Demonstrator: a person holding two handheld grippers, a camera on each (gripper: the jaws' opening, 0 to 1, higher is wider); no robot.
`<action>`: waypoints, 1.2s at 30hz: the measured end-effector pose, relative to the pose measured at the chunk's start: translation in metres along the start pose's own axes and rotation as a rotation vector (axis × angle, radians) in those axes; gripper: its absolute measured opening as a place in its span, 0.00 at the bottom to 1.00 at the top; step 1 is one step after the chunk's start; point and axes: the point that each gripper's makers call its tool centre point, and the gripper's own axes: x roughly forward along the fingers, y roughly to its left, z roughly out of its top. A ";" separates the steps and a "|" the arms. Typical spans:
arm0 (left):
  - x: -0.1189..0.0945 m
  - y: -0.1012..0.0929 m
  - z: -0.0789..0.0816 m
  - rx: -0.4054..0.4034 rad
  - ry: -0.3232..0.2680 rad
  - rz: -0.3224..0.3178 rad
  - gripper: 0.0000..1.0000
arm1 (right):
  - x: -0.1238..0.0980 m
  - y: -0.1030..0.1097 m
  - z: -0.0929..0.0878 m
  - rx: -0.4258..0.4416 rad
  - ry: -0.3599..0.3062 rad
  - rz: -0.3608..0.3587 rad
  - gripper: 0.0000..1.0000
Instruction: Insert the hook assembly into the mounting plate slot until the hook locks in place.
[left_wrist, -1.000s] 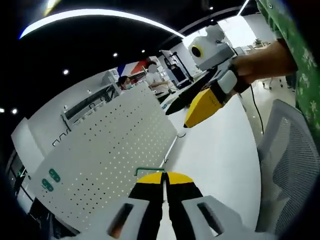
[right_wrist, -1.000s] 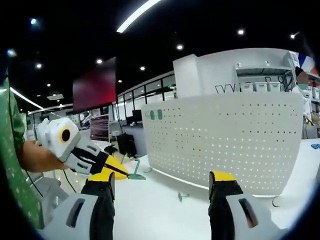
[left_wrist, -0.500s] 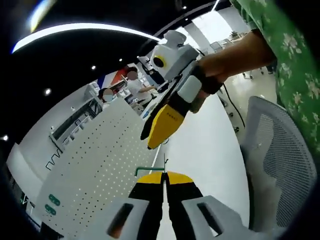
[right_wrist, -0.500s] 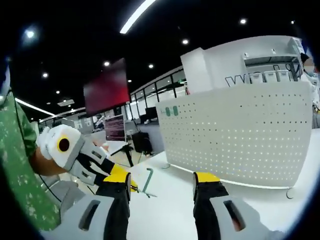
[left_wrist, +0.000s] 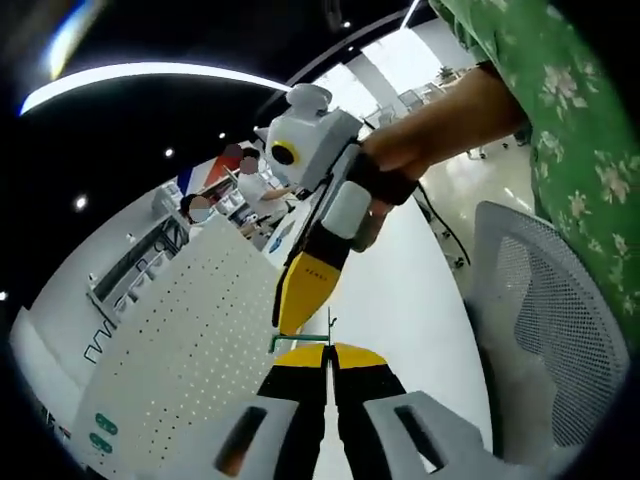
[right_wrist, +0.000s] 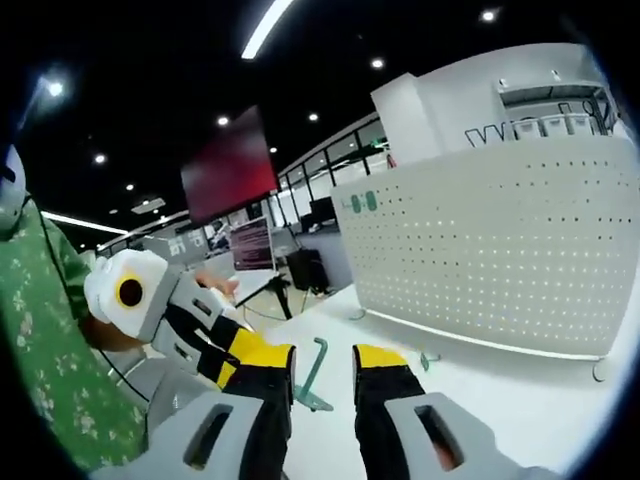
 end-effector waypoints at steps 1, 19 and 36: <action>0.000 0.000 0.001 0.002 -0.001 -0.001 0.01 | 0.001 0.000 -0.001 0.003 0.004 0.003 0.20; -0.001 -0.006 0.006 0.052 -0.028 -0.031 0.01 | 0.002 0.006 -0.006 0.055 0.042 0.046 0.04; -0.002 -0.003 0.006 -0.126 -0.099 -0.010 0.04 | -0.002 0.014 0.002 0.135 0.009 0.089 0.01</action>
